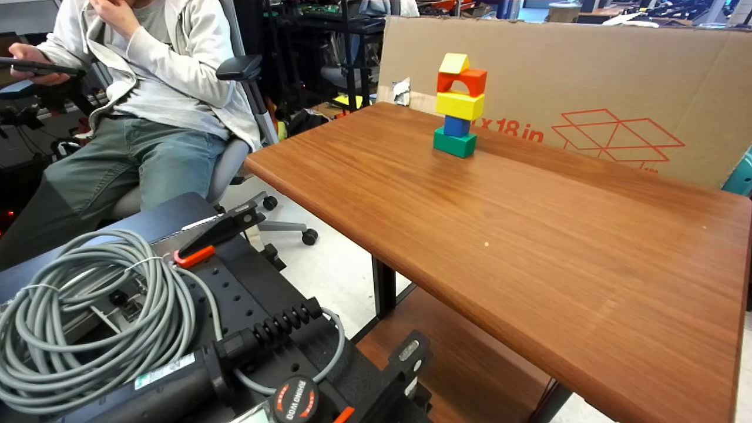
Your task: Remove the yellow block from the top of the stack and put it on the table.
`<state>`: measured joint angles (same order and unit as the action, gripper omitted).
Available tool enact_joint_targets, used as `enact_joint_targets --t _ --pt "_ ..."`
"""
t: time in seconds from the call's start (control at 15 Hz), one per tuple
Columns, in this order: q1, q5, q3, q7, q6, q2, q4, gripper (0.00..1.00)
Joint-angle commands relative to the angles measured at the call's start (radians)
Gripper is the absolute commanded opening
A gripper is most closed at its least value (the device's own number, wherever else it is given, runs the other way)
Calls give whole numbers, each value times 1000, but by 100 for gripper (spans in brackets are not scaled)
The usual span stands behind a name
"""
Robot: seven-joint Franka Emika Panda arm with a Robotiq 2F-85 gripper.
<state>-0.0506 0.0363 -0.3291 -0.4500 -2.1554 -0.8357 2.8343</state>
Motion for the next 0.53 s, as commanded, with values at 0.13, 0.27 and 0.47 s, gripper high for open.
enact_joint_targets --t 0.13,0.27,0.47 --pt "-8 -8 8 -5 3 2 -2 100" --pt "-8 -8 8 -5 3 2 -2 100" --pt "16 -32 23 28 39 66 -52 100"
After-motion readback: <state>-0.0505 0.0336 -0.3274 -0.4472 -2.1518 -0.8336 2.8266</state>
